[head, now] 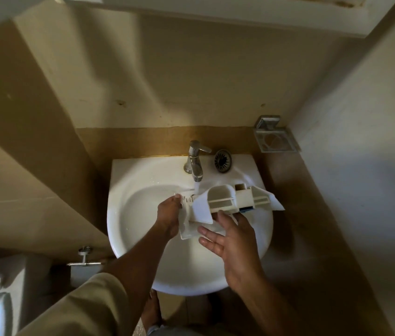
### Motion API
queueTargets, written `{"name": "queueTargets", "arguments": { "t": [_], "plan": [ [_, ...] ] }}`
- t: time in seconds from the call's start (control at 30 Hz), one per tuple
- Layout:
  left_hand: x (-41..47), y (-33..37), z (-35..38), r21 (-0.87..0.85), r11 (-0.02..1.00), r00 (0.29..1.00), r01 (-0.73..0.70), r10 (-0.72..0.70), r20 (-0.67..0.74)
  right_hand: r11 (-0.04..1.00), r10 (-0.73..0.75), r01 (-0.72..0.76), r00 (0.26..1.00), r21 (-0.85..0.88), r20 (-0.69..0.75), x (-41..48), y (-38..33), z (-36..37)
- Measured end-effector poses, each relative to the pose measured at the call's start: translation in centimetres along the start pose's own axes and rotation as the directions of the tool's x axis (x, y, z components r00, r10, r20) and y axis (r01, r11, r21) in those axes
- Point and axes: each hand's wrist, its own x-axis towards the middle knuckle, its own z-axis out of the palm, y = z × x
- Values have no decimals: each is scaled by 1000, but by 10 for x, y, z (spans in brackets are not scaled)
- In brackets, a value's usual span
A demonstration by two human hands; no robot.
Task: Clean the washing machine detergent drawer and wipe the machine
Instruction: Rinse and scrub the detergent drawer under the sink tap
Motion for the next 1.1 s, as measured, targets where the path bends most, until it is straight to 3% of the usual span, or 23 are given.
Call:
{"name": "queueTargets", "arguments": {
  "t": [0.07,0.1,0.13,0.17,0.2,0.23,0.27,0.3,0.33,0.4,0.53,0.67,0.77,0.83,1.0,1.1],
  "plan": [
    [8,6,-1,22,1000,1000,-14,14,-18,960,-143,122,987,-254,-70,-3,-7,-16],
    [11,11,-1,26,999,1000,-21,21,-4,850,-334,249,937,-465,-107,-4,-12,-26],
    [13,17,0,28,999,1000,-27,27,9,643,-555,371,828,-670,-74,-3,-17,-36],
    [15,23,2,34,999,999,-37,36,23,382,-721,457,691,-803,50,-1,-25,-44],
    [16,28,4,55,997,998,-44,42,39,126,-787,475,583,-871,203,4,-35,-51],
    [17,32,6,80,996,998,-47,42,55,-70,-743,448,572,-891,346,10,-47,-56],
    [18,35,9,106,993,997,-44,38,61,-200,-603,409,665,-890,441,20,-59,-61],
    [20,36,12,118,992,997,-36,28,66,-263,-414,377,787,-888,457,29,-69,-61],
    [22,37,14,132,991,997,-24,14,73,-261,-255,363,868,-894,427,38,-77,-61],
    [27,38,17,162,987,996,-3,-11,87,-198,-174,364,901,-910,398,54,-81,-58],
    [29,41,19,234,972,998,-2,-12,60,-222,-299,358,861,-907,413,64,-83,-60],
    [8,44,18,326,945,991,-9,-36,131,-140,-427,283,847,-949,315,57,-82,-62],
    [-6,37,14,175,978,960,113,-153,234,-76,-502,234,831,-969,240,48,-76,-55],
    [-7,32,14,38,988,957,148,-153,246,-27,-531,203,827,-979,186,42,-69,-48],
    [-17,16,28,49,997,964,58,-69,258,296,-467,120,884,-948,-34,31,-41,-26],
    [-16,19,29,130,990,957,-58,18,288,423,-415,136,908,-896,-58,30,-27,-19]
  ]
}}
